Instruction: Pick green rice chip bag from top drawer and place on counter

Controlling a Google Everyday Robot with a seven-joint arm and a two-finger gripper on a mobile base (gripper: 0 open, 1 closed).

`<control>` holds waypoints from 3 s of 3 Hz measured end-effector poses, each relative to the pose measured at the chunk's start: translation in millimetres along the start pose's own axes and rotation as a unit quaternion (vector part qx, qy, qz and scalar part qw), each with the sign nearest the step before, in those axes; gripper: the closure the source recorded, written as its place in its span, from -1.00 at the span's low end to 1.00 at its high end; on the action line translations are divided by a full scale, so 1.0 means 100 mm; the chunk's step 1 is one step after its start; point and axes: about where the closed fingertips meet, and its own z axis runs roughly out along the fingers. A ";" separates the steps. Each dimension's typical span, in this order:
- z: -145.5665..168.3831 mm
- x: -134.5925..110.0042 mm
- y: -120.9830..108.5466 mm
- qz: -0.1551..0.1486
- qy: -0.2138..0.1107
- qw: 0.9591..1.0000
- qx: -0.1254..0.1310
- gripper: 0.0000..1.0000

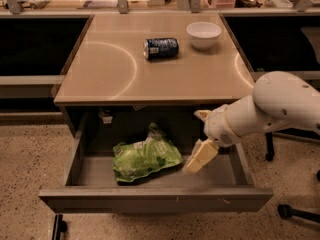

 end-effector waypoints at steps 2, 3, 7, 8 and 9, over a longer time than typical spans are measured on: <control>0.65 0.06 -0.09 0.006 -0.023 0.999 -0.038 -1.00; 0.84 -0.02 -0.28 -0.007 -0.031 0.999 -0.041 -1.00; 1.17 -0.09 -0.48 -0.003 -0.025 0.999 0.028 -1.00; 1.42 -0.10 -0.35 -0.001 -0.033 0.999 0.007 -1.00; 1.59 -0.10 -0.25 0.000 -0.036 0.999 -0.011 -1.00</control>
Offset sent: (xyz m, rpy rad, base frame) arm 0.0370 0.0510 -0.0764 0.0932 0.0656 0.0680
